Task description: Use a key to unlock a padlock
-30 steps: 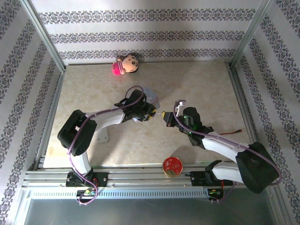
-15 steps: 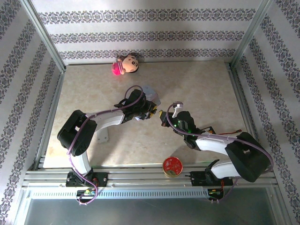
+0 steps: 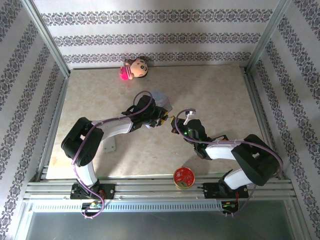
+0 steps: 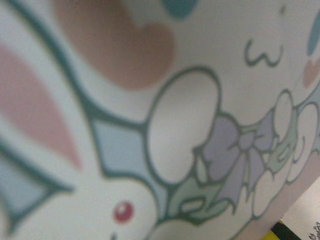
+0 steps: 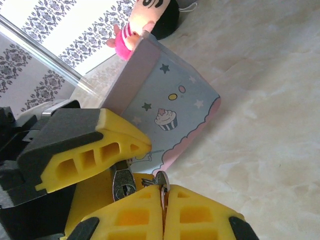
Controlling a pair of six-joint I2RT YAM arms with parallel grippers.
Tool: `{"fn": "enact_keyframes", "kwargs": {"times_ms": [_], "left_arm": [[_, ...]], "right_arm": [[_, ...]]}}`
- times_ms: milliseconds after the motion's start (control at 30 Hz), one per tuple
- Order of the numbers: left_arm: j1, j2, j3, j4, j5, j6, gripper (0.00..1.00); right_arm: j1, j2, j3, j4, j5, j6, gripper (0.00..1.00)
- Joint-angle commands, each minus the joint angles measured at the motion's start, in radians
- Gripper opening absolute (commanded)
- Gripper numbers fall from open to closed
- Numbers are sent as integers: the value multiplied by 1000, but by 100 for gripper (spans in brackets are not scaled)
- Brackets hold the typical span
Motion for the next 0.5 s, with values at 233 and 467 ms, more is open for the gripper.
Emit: {"fn": "enact_keyframes", "kwargs": {"times_ms": [233, 467], "left_arm": [[-24, 75, -20, 18, 112, -114, 4], [-25, 75, -17, 22, 114, -113, 4]], "right_arm": [[50, 117, 35, 116, 2, 73, 0], [51, 192, 37, 171, -52, 116, 0]]}}
